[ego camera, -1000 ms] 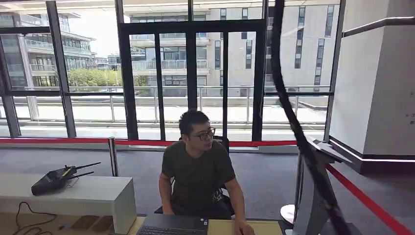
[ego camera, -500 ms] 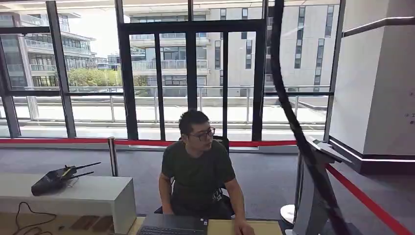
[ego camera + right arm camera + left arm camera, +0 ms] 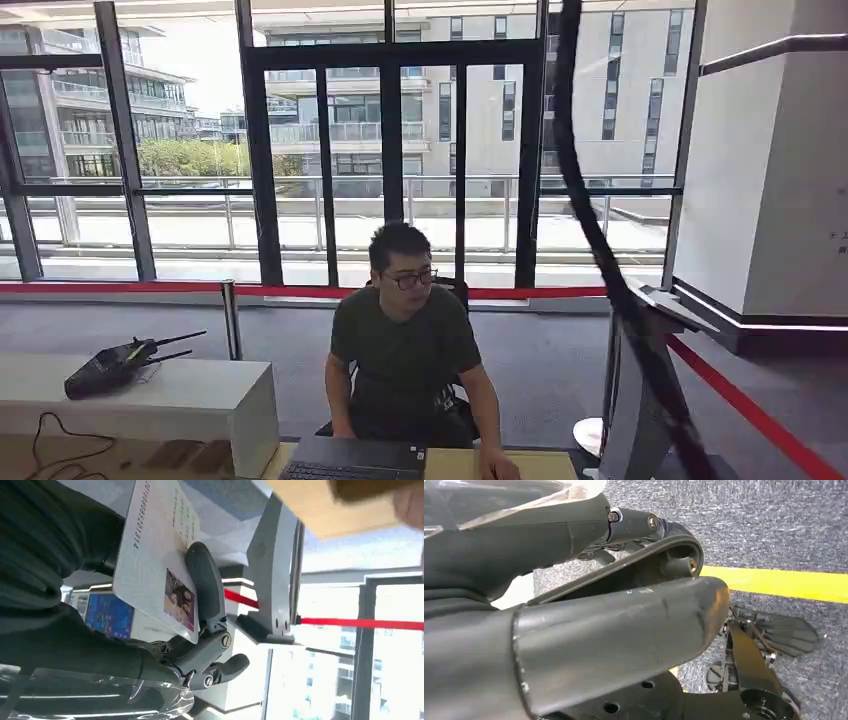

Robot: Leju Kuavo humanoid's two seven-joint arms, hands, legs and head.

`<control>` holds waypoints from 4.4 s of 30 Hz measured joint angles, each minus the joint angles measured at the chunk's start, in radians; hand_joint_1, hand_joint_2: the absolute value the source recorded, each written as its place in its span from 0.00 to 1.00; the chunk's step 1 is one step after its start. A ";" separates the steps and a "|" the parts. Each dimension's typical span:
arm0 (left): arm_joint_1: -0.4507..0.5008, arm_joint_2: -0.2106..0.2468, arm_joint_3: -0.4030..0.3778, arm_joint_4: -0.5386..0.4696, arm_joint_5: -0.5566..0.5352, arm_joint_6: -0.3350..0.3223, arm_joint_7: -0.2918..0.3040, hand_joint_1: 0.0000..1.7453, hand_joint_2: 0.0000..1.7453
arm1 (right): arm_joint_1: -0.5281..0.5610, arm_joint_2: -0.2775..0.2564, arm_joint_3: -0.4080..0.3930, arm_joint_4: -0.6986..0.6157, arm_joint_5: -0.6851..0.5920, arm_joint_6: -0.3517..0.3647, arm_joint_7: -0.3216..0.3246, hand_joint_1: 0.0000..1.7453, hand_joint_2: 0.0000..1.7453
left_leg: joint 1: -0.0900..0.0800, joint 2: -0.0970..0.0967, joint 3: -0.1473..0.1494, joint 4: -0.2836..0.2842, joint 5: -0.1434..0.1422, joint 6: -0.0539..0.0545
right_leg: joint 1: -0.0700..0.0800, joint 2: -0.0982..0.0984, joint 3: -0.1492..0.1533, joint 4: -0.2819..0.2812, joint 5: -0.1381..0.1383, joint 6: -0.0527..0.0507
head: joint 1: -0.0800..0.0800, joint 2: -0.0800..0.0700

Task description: Pass the card to the sensor for recognition and then transmit it.

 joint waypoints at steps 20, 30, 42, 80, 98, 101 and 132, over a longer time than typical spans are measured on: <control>0.000 0.007 0.000 0.000 -0.023 -0.032 -0.004 0.00 0.00 | -0.018 -0.054 -0.020 -0.285 0.134 0.109 0.039 1.00 1.00 | 0.001 0.000 0.000 0.000 0.000 0.000 | 0.000 0.000 0.000 0.000 0.000 0.000 | 0.000 0.000; -0.004 0.006 -0.026 0.000 -0.072 -0.071 -0.031 0.00 0.00 | -0.006 0.066 0.001 -0.405 0.213 0.177 0.003 1.00 1.00 | 0.001 0.000 0.000 0.000 0.000 0.000 | 0.001 0.001 0.000 0.000 0.000 0.000 | 0.000 0.000; -0.005 0.005 -0.038 0.000 -0.071 -0.068 -0.033 0.00 0.00 | -0.024 0.105 0.001 -0.363 0.184 0.149 -0.003 1.00 1.00 | 0.001 0.000 -0.001 0.000 0.000 0.000 | 0.001 0.001 0.000 0.000 0.000 0.000 | 0.000 0.000; -0.005 -0.009 -0.043 0.000 -0.016 -0.068 -0.019 0.00 0.00 | -0.051 0.206 0.000 -0.119 0.052 0.224 -0.058 0.00 0.00 | 0.001 0.000 -0.001 0.000 0.000 0.000 | 0.001 0.001 -0.001 0.000 0.000 -0.001 | 0.000 0.000; 0.000 -0.008 -0.043 0.001 0.055 -0.048 -0.005 0.00 1.00 | 0.224 0.001 -0.102 -0.558 -0.315 0.164 -0.167 0.00 0.00 | 0.001 0.001 0.000 0.000 -0.001 0.000 | 0.001 0.001 -0.001 -0.001 0.000 -0.001 | 0.000 0.000; 0.000 -0.008 -0.043 0.001 0.070 -0.032 -0.003 0.00 1.00 | 0.256 -0.034 -0.115 -0.631 -0.370 0.163 -0.148 0.00 0.00 | 0.001 0.001 0.002 0.000 0.000 0.000 | 0.001 0.001 -0.001 -0.001 0.000 -0.001 | 0.000 0.000; -0.001 -0.011 -0.014 0.000 0.114 0.037 -0.019 0.00 1.00 | 0.583 -0.199 0.023 -1.097 -0.266 0.009 -0.032 0.00 1.00 | 0.002 0.001 0.000 -0.001 -0.001 -0.001 | 0.002 0.002 0.000 -0.001 -0.001 -0.002 | 0.000 0.000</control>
